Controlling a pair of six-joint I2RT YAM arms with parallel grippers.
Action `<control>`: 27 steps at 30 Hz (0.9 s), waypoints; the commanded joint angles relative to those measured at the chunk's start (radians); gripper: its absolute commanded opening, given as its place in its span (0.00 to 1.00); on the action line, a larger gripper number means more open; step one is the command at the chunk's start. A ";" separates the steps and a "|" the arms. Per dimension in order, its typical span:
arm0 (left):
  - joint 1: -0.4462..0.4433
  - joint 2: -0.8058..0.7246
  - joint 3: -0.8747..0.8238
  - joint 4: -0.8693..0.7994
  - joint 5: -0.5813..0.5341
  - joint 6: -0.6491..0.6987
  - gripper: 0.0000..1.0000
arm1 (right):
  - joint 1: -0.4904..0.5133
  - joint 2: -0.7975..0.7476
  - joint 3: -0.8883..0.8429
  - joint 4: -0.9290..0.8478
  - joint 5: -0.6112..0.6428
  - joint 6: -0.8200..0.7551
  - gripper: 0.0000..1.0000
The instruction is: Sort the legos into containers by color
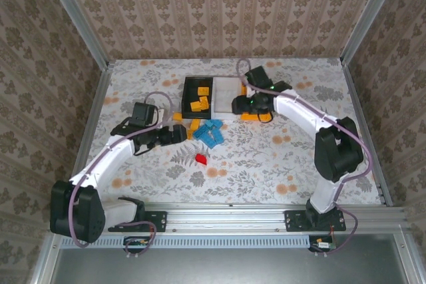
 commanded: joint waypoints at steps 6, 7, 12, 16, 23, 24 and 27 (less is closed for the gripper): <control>0.081 -0.066 -0.092 0.112 0.152 -0.106 1.00 | 0.169 0.144 0.052 -0.019 -0.050 -0.036 0.67; 0.083 -0.076 -0.093 0.108 0.151 -0.106 1.00 | 0.176 0.164 0.071 -0.030 -0.039 -0.035 0.67; 0.095 -0.119 -0.111 0.081 0.145 -0.094 1.00 | 0.196 0.259 0.144 -0.061 -0.019 -0.019 0.67; 0.109 -0.126 -0.126 0.081 0.154 -0.090 1.00 | 0.202 0.304 0.171 -0.073 -0.017 -0.011 0.64; 0.127 -0.125 -0.133 0.086 0.173 -0.082 1.00 | 0.202 0.350 0.202 -0.085 0.002 0.000 0.61; 0.129 -0.123 -0.135 0.087 0.175 -0.080 1.00 | 0.202 0.356 0.209 -0.086 0.002 -0.002 0.60; 0.138 -0.123 -0.138 0.086 0.182 -0.077 1.00 | 0.202 0.375 0.225 -0.095 0.011 0.003 0.59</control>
